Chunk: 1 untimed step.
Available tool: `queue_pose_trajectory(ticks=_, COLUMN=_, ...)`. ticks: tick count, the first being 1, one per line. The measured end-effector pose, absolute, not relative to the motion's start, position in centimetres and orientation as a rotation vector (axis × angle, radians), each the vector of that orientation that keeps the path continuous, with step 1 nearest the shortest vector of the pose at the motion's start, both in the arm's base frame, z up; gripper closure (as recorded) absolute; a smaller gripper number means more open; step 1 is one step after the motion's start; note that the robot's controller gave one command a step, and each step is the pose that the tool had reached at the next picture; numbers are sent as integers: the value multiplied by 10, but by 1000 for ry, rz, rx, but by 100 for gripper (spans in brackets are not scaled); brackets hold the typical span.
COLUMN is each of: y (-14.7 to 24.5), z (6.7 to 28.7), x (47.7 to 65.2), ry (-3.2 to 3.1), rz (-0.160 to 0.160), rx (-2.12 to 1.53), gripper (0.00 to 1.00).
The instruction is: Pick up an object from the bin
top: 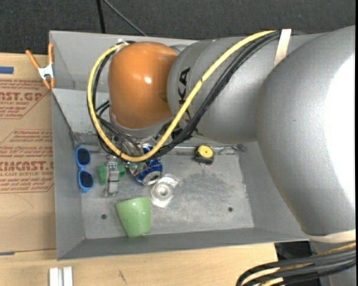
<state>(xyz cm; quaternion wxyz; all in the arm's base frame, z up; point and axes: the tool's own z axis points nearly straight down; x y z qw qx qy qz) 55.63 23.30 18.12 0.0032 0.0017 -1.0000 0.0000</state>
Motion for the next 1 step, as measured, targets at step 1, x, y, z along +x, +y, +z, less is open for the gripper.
queue_pose_trajectory(ticks=1, y=171, z=66, x=588, ry=-3120, rz=4, rx=-333, gripper=0)
